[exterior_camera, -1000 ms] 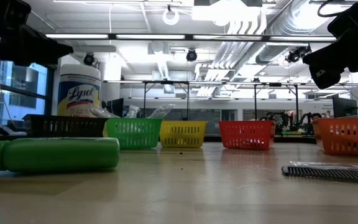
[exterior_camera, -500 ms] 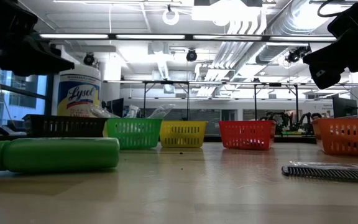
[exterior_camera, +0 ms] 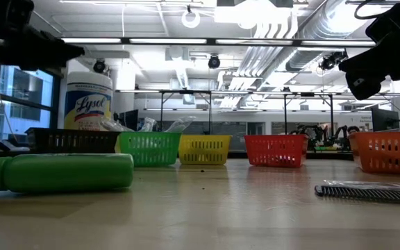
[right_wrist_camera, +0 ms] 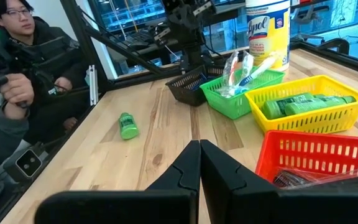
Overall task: Pick & Place Travel size toiletries
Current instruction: Put the black hair comb into the red bin
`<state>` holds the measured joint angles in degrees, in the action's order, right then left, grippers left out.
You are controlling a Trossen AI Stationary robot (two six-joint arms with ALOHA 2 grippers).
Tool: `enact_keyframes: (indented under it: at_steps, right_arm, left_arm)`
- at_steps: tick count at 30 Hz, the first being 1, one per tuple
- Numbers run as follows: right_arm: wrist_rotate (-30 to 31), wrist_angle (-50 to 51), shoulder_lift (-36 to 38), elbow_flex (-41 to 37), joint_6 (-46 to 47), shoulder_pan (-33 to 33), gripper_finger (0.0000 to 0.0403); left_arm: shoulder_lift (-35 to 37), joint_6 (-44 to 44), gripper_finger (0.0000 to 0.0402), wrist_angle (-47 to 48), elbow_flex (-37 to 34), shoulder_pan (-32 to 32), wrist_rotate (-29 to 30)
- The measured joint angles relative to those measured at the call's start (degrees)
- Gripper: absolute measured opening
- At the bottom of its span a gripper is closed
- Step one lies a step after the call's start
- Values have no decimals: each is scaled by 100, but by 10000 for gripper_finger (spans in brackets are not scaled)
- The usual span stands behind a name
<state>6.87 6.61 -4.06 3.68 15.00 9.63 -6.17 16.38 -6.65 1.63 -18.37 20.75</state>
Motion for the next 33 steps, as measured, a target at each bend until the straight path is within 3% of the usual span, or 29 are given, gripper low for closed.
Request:
enact_keyframes:
  at_steps: [5,14,33]
  right_arm:
    - [-39,2,-1,0,-18,0,2]
    - [-44,2,-1,0,-109,2,2]
    - [-99,4,1,0,-111,0,2]
  left_arm:
    - [625,346,0,104,3,1,-12]
    - [579,503,0,21,32,8,232]
    - [581,436,0,377,44,2,52]
